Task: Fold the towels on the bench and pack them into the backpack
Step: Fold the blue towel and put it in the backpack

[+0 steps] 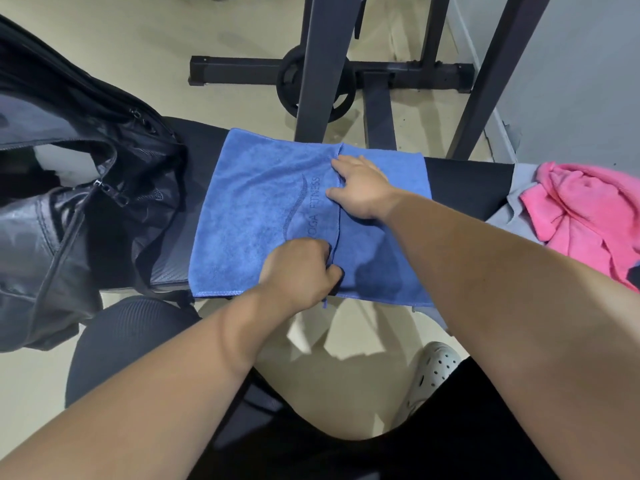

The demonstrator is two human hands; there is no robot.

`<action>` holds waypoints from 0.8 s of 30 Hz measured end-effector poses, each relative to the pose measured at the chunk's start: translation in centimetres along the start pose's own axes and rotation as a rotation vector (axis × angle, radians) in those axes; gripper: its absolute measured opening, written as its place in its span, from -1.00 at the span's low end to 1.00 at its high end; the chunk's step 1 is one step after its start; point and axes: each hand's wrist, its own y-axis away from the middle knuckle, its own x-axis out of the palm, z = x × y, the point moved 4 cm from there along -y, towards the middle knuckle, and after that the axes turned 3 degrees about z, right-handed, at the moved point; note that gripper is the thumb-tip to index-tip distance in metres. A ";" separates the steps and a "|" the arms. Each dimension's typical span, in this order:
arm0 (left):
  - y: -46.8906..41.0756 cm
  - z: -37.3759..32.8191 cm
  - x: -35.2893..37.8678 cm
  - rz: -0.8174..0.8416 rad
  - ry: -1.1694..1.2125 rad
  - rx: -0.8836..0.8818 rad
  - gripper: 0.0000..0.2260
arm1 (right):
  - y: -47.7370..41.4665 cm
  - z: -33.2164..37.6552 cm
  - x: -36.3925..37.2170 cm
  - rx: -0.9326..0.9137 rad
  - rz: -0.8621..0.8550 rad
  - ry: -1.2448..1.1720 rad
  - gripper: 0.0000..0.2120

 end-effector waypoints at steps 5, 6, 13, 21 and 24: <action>0.7 0.3 -1.9 -0.013 0.234 -0.060 -0.79 | -0.5 1.1 -1.5 -0.109 -0.117 -0.110 -0.82; 0.8 0.1 -2.7 -0.047 0.254 -0.053 -0.79 | -0.2 1.6 -2.3 -0.150 -0.150 -0.170 -0.87; 1.2 -5.7 -7.2 -0.221 0.339 0.091 -0.75 | 1.5 0.4 -8.3 -0.198 -0.322 -0.680 -0.73; -2.4 -10.8 0.6 0.018 0.321 0.147 -0.83 | 3.6 -8.1 -7.2 0.096 -0.269 -0.862 -0.65; -3.0 -10.4 3.7 0.139 0.188 0.139 -0.77 | 4.7 -9.3 -5.1 0.173 -0.142 -0.773 -0.57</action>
